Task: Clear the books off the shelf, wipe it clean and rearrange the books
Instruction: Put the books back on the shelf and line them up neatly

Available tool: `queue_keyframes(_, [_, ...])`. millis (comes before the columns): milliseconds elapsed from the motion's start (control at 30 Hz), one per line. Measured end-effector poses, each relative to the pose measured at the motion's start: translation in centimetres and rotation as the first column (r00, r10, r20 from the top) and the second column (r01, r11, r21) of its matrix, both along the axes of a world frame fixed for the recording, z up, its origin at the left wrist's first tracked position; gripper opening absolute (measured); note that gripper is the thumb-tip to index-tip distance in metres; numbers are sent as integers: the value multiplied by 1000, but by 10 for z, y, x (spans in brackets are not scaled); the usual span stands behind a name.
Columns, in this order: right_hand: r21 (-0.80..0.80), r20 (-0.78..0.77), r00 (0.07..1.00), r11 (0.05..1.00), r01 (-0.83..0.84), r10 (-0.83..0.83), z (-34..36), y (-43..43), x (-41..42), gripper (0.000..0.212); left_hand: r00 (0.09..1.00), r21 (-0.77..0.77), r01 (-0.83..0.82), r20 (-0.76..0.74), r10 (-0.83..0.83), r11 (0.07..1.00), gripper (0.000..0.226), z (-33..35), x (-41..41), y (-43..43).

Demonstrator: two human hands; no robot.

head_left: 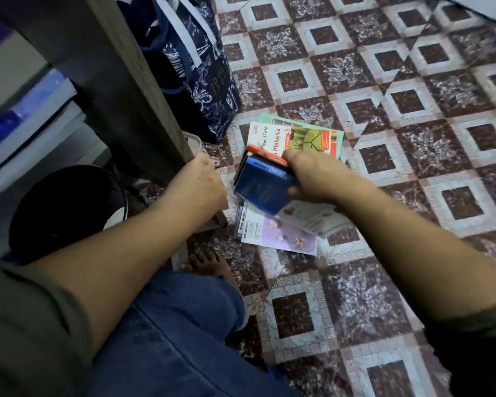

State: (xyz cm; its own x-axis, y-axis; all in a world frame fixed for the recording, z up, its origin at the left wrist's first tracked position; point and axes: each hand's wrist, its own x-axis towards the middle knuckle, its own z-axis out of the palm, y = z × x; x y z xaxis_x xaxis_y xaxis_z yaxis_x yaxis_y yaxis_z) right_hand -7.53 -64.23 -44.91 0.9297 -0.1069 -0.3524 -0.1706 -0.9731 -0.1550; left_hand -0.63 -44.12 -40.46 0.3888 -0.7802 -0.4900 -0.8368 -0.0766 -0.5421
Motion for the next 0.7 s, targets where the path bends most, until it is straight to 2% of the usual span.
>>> queue_keyframes(100, [48, -26, 999, 998, 45, -44, -47, 19, -20, 52, 999, 6, 37, 12, -37, 999, 21, -2, 1, 5])
queue_keyframes(233, [49, -90, 978, 980, 195, -190, -74, 22, -30, 68, 997, 18, 71, 31, -72, 997, 22, -3, 2, 8])
queue_keyframes(333, [101, -106, 983, 981, 163, -153, -72, 31, -38, 56, 996, 22, 88, 12, -88, 996, 21, -1, 1, 7])
queue_keyframes(433, [81, -18, 996, 993, 90, -88, -49, 42, -47, 50, 998, -87, 53, -37, -57, 995, 20, 1, -2, 9])
queue_keyframes(533, [88, 19, 996, 992, 89, -91, -12, 48, -53, 47, 993, -267, -31, -115, 0, 963, 65, 2, -5, 13])
queue_keyframes(600, [93, 14, 997, 993, 70, -71, 10, 55, -58, 49, 985, -333, -68, -170, 12, 940, 85, 8, -12, 17])
queue_keyframes(700, [102, 47, 999, 995, -13, 8, 42, 73, -69, 48, 976, -357, -57, -218, -24, 932, 74, 25, -33, 22])
